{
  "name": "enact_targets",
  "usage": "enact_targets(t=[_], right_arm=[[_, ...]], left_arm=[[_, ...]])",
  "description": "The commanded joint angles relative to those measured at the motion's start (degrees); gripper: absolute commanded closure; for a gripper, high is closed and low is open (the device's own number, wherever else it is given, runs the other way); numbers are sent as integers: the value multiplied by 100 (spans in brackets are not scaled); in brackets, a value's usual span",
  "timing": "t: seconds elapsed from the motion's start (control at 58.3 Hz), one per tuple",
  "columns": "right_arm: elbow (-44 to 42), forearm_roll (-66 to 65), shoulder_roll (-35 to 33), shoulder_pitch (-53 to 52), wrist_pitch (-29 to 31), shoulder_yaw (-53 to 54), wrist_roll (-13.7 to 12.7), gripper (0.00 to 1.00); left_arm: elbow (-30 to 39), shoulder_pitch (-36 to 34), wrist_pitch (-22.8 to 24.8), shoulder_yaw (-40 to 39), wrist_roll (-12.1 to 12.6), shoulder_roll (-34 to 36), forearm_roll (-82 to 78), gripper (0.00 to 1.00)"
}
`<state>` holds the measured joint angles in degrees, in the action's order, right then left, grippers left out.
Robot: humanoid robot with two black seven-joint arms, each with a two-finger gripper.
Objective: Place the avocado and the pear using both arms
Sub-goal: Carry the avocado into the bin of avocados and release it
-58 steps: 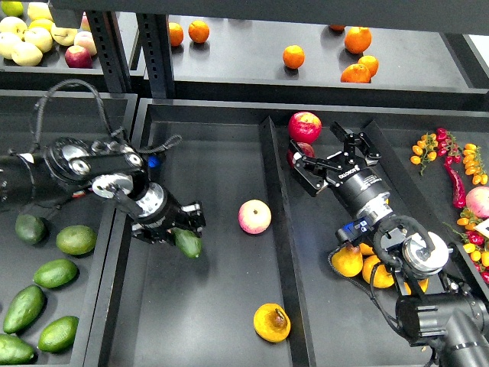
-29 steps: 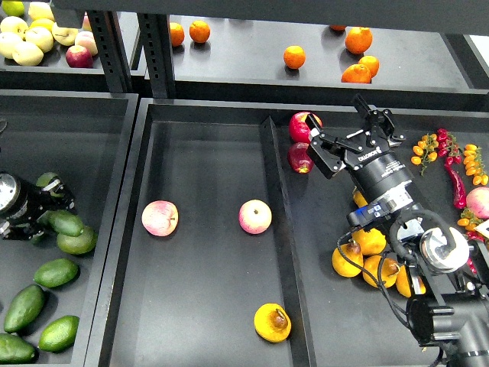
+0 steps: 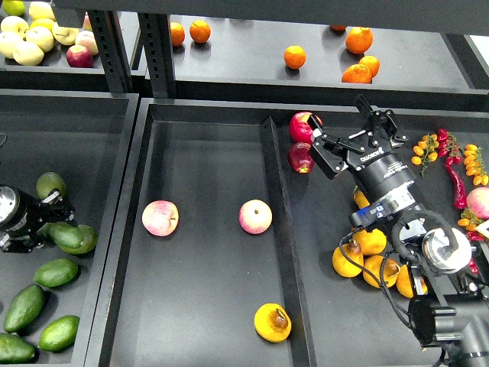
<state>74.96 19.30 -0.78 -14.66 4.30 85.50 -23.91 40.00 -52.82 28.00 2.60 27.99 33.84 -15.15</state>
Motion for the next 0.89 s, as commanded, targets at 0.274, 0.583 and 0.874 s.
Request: enact_targets(t=[0.274, 0.583, 0.874], right_arm=[[-7, 3, 34, -2, 0, -51, 0, 1], [-7, 3, 43, 7, 0, -59, -8, 1], [-7, 3, 52, 25, 0, -68, -8, 1]], left_arm=[[-98, 8, 0, 4, 1, -96, -216, 61], [-159, 0, 0, -84, 1, -96, -480, 38], [-151, 26, 0, -356, 1, -96, -489, 8]])
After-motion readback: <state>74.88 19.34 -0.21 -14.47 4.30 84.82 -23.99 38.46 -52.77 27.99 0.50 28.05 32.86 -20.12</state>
